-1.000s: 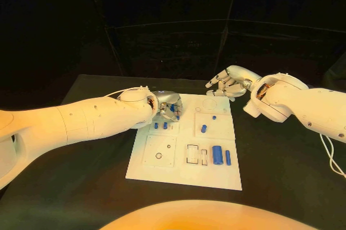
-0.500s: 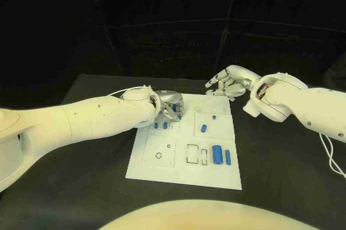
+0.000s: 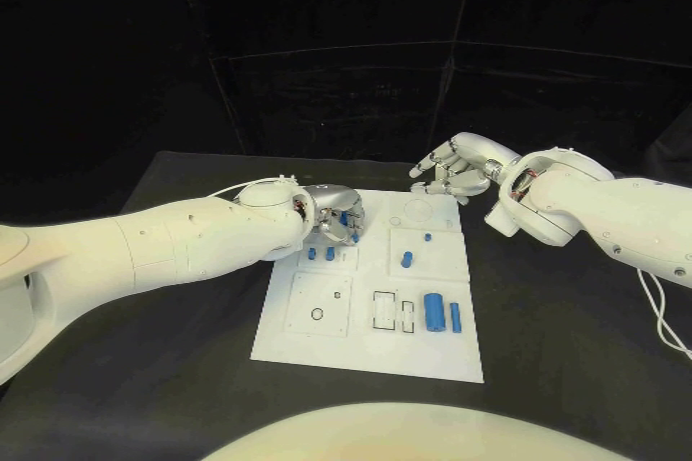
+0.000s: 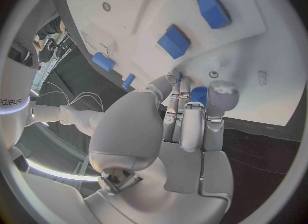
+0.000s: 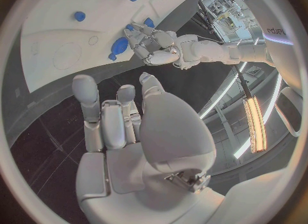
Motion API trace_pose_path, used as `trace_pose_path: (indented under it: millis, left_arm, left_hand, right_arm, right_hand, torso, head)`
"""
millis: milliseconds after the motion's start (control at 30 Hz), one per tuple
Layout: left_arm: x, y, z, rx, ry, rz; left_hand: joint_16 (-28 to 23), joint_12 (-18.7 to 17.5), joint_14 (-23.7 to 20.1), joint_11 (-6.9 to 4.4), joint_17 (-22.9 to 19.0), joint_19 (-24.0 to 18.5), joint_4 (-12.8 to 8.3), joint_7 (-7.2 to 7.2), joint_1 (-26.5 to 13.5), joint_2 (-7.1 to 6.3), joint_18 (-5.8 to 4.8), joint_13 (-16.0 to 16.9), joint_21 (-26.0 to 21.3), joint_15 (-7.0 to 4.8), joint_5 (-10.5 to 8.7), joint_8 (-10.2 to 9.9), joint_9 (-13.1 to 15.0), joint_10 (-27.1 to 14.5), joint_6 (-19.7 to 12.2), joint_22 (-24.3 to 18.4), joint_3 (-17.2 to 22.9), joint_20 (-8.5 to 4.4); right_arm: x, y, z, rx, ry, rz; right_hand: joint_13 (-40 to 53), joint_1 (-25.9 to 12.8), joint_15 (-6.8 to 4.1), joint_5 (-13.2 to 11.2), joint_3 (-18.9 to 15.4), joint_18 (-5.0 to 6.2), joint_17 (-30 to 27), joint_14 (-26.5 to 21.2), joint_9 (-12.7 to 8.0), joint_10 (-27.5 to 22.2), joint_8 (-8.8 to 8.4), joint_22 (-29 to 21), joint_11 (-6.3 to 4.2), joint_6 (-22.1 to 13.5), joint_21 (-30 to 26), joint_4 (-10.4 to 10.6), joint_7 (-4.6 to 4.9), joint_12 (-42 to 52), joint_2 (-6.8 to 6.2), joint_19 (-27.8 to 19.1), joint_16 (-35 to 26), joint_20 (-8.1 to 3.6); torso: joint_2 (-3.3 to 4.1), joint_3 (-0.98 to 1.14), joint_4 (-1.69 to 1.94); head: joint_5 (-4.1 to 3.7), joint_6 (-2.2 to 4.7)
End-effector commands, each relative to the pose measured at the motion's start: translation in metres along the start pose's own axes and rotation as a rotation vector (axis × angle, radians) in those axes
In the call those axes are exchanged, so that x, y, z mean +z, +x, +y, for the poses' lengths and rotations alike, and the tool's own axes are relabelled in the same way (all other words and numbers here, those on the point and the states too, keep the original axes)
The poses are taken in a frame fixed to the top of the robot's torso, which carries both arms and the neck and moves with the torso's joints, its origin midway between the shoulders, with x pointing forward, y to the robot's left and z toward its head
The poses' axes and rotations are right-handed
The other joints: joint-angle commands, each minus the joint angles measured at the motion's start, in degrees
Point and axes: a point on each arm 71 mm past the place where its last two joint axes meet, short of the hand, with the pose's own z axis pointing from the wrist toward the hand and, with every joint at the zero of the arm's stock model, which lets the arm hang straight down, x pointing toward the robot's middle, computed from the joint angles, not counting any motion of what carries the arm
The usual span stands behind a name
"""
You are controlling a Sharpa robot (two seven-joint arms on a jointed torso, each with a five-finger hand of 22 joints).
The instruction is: Assemble the parts on the task board
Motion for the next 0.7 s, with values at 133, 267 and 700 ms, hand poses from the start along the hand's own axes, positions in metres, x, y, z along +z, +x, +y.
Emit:
trace_pose_path:
  millis: [133, 267, 700]
  left_arm:
    - [-0.006, -0.013, 0.004, -0.072, 0.002, -0.077]
    - [-0.011, -0.024, 0.004, -0.111, 0.002, -0.108]
    - [-0.031, -0.034, 0.030, -0.204, -0.074, -0.024]
  left_hand:
    - [0.37, -0.34, 0.90, 0.17, -0.03, 0.27, -0.18, -0.10, -0.48, -0.16, -0.81, -0.04, 0.59, -0.49, -0.13, -0.28, -0.08, 0.57, 0.46, 0.28, 0.44, -0.34]
    - [0.35, -0.43, 0.92, 0.15, -0.12, 0.44, -0.28, -0.05, -0.50, -0.24, -0.90, -0.12, 1.06, -0.52, -0.13, -0.38, -0.16, 0.82, 0.55, 0.71, 0.62, -0.38]
    - [0.07, -0.83, 0.84, 0.17, -0.78, 0.62, -0.22, -0.09, -1.18, -0.70, -1.01, -0.36, 1.59, -0.53, -0.14, -0.66, -0.37, 1.24, 0.81, 1.24, 0.72, -0.42]
  right_arm:
    - [0.000, -0.001, 0.001, 0.002, -0.009, 0.002]
    - [0.001, 0.000, 0.001, 0.002, -0.009, 0.002]
    - [0.002, 0.000, 0.001, 0.002, -0.007, 0.001]
  right_hand:
    - [0.11, -0.07, -0.24, 0.44, 0.08, 0.57, 0.06, 1.99, 0.00, -0.12, 0.31, -0.07, -0.09, 0.02, -0.15, 0.39, -0.12, -0.06, 0.71, -0.35, -0.08, -0.04]
    - [0.11, -0.07, -0.24, 0.44, 0.08, 0.57, 0.06, 1.99, 0.00, -0.12, 0.31, -0.07, -0.09, 0.02, -0.15, 0.39, -0.12, -0.06, 0.71, -0.35, -0.08, -0.04]
    - [0.11, -0.07, -0.24, 0.44, 0.08, 0.57, 0.06, 1.99, 0.00, -0.12, 0.31, -0.07, -0.09, 0.02, -0.15, 0.39, -0.12, -0.06, 0.71, -0.35, -0.08, -0.04]
  torso:
    - [-0.01, 0.01, 0.02]
    - [0.05, -0.06, 0.06]
    - [0.06, 0.01, -0.07]
  head:
    - [0.11, 0.38]
    - [0.33, 0.52]
    - [0.66, 0.60]
